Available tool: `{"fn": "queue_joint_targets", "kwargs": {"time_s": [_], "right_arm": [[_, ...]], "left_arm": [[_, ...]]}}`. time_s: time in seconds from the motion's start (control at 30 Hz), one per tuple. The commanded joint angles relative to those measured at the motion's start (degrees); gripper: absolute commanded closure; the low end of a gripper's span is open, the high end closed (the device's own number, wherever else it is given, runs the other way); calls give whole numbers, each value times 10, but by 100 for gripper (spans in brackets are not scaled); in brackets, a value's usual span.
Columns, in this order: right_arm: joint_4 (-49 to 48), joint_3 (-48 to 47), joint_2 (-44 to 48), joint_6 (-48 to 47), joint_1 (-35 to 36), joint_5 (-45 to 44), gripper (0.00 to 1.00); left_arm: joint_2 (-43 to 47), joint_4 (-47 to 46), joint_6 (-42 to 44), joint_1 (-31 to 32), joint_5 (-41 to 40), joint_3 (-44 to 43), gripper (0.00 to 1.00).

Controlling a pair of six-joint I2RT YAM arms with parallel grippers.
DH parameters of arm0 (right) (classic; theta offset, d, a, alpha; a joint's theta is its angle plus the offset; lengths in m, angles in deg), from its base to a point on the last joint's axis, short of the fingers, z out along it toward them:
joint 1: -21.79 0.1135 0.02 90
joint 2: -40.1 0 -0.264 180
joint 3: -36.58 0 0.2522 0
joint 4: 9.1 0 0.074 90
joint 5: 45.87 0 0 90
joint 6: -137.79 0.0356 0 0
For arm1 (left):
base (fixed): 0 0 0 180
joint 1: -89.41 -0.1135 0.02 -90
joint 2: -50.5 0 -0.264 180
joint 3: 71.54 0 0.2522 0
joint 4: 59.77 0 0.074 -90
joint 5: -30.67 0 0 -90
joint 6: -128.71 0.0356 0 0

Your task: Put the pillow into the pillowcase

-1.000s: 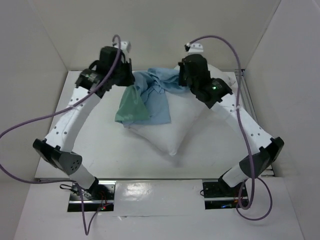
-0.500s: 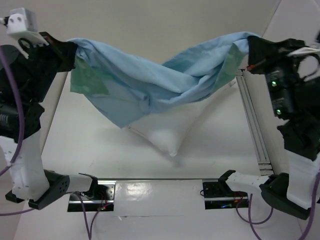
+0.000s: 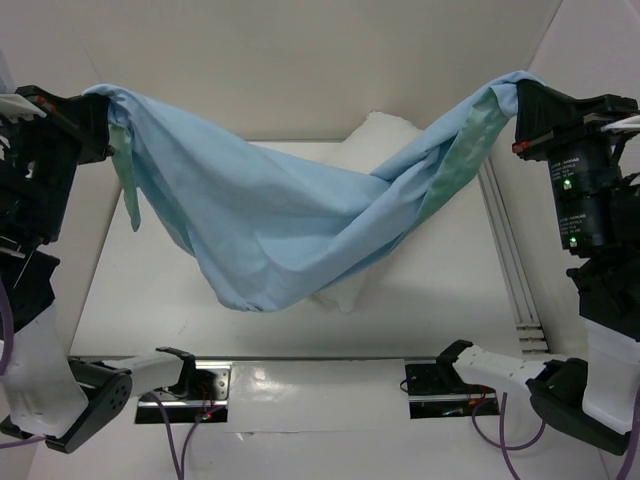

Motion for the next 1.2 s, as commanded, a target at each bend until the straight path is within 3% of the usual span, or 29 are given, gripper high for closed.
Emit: {"fn": "queue_joint_targets", "kwargs": {"time_s": [0.0, 0.17, 0.33, 0.57, 0.67, 0.73, 0.77, 0.8, 0.83, 0.87, 0.9, 0.93, 0.97, 1.03, 1.07, 1.17], "right_arm": [[-41, 8, -14, -18, 4, -50, 100], [-82, 59, -50, -55, 9, -96, 100], [-135, 47, -135, -87, 9, -62, 100], [-333, 40, -267, -101, 3, 107, 100], [-377, 3, -356, -40, -36, 169, 100], [-366, -26, -437, 23, -78, 246, 100], [-349, -71, -469, 53, -117, 275, 100], [-271, -160, -542, 91, -132, 314, 99], [-217, -161, -581, 99, -142, 325, 84], [-162, -270, -616, 99, -154, 341, 51], [-73, -342, -665, 109, -159, 353, 6], [-43, -348, -675, 115, -169, 363, 0], [-21, -332, -668, 123, -174, 368, 0], [-8, -248, -592, 129, -180, 355, 0], [-17, -128, -553, 129, -188, 343, 0], [-1, 38, -431, 129, -201, 286, 0]], "left_arm": [[-21, -33, 31, -4, -35, 18, 100], [-55, -38, 36, -10, -65, 53, 100], [-74, -38, 37, -31, -92, 79, 100], [-106, 86, -4, -63, -172, 5, 100], [-113, 100, -25, -77, -181, 14, 100], [-119, 100, -30, -98, -168, 52, 100], [-130, 109, -30, -107, -139, 65, 100], [-148, 114, -41, -126, -110, 96, 100], [-157, 120, -46, -137, -109, 112, 100], [-168, 120, -46, -147, -70, 128, 100], [-184, 115, -56, -167, -29, 157, 100], [-192, 115, -56, -176, -7, 164, 93], [-199, 115, -56, -183, 12, 172, 74], [-206, 95, -56, -190, 39, 184, 21], [-200, 76, -56, -190, 67, 193, 16], [-175, 8, -20, -170, 133, 235, 17]]}}
